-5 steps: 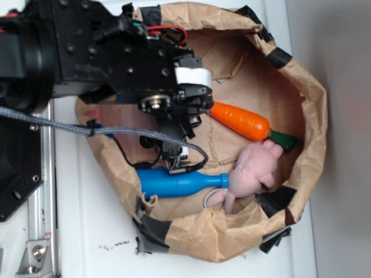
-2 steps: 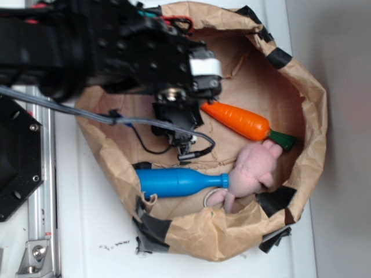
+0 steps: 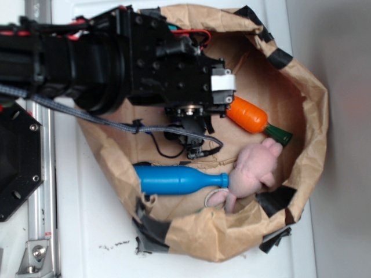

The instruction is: Grab the black box.

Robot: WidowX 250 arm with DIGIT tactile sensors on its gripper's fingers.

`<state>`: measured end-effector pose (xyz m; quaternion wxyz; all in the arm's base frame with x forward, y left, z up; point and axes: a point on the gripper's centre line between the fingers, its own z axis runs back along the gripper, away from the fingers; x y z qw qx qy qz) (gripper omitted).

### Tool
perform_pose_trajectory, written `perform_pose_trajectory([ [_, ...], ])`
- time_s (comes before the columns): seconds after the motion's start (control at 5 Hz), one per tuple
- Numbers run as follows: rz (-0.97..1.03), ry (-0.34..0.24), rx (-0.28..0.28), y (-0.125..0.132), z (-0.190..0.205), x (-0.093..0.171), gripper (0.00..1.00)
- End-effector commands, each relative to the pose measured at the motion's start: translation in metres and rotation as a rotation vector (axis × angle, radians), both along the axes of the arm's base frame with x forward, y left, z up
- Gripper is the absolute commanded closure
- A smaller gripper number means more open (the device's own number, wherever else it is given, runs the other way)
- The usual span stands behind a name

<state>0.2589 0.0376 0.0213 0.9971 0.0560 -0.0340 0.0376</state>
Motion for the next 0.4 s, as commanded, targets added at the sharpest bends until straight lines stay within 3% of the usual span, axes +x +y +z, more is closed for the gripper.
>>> perform_pose_trajectory([
  [0.0,0.025,-0.027,-0.019,0.0025,0.0103,0.003,1.0],
  [0.2,0.018,-0.032,-0.031,-0.0003,0.0143,0.001,1.0],
])
